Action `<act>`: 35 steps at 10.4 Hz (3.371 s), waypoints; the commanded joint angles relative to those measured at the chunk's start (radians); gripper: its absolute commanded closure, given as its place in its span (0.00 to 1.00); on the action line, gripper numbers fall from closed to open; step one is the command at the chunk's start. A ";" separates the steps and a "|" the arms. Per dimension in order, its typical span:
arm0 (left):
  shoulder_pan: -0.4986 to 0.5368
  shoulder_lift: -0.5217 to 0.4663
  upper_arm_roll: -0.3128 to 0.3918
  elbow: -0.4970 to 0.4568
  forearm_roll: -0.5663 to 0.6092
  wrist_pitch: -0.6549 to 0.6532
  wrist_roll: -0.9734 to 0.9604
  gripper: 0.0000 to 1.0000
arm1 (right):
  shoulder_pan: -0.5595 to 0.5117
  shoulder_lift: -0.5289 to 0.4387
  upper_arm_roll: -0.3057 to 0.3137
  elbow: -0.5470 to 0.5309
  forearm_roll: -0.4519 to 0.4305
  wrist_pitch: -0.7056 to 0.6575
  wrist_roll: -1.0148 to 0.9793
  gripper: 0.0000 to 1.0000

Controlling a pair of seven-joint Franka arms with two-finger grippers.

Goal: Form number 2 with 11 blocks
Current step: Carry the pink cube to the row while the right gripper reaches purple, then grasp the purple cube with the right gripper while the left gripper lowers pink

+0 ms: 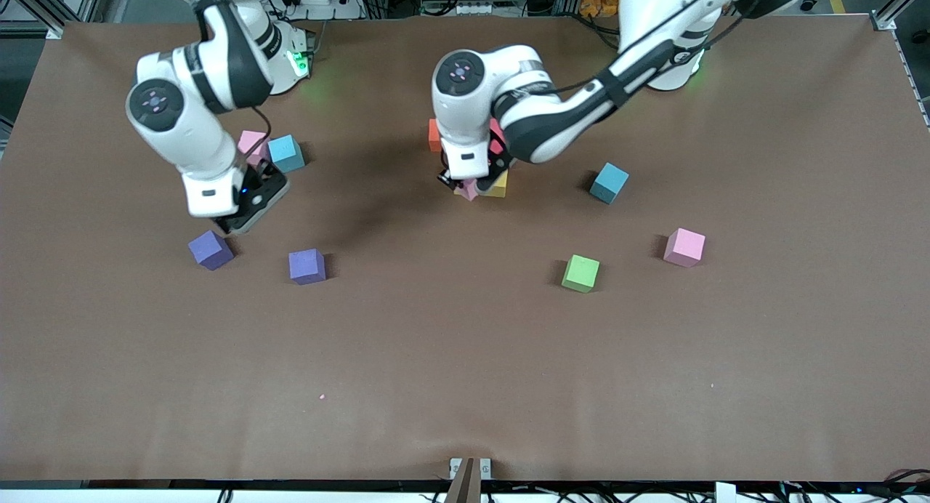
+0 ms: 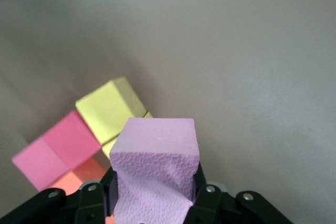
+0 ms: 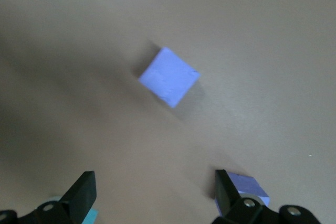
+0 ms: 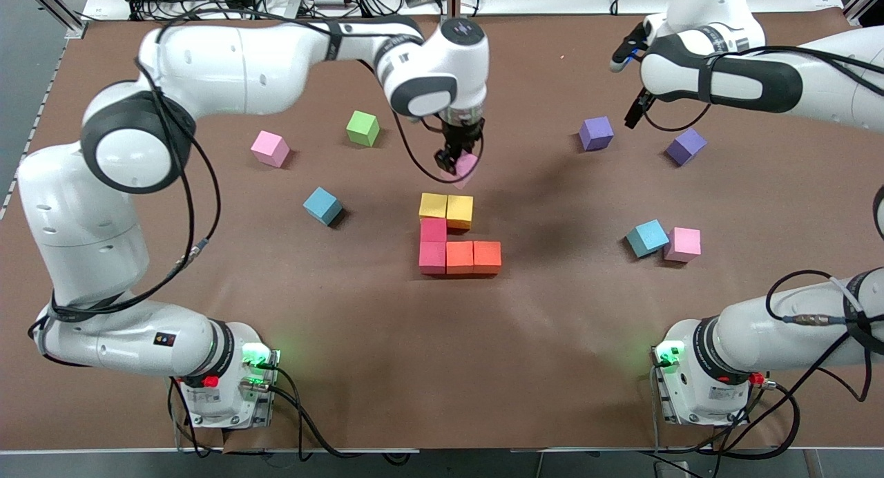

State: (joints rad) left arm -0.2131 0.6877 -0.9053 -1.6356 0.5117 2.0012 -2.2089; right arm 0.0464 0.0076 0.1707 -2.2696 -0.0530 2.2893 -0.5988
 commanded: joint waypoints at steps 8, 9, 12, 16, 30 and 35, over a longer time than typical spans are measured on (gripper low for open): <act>-0.202 0.053 0.124 0.046 -0.079 0.132 -0.356 0.63 | -0.068 0.270 0.024 0.112 0.028 0.206 0.123 0.00; -0.227 0.053 0.156 0.046 -0.081 0.163 -0.370 0.63 | -0.069 0.310 0.024 0.140 0.028 0.210 0.129 0.00; -0.247 0.053 0.186 0.042 -0.078 0.250 -0.503 0.63 | -0.082 0.339 0.027 0.145 0.031 0.202 0.163 0.00; -0.249 0.090 0.192 0.031 -0.068 0.291 -0.598 0.63 | -0.083 0.356 0.029 0.143 0.028 0.197 0.203 0.00; -0.244 0.095 0.246 -0.109 -0.058 0.426 -0.695 0.63 | -0.069 0.408 0.101 0.162 0.022 0.216 0.468 0.00; -0.223 0.081 0.250 -0.116 -0.058 0.424 -0.698 0.63 | -0.065 0.445 0.101 0.174 -0.042 0.257 0.562 0.00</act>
State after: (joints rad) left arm -0.4408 0.8017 -0.6710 -1.7081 0.4403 2.4116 -2.7585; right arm -0.0140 0.4267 0.2625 -2.1158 -0.0679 2.5408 -0.1024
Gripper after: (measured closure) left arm 0.441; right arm 0.000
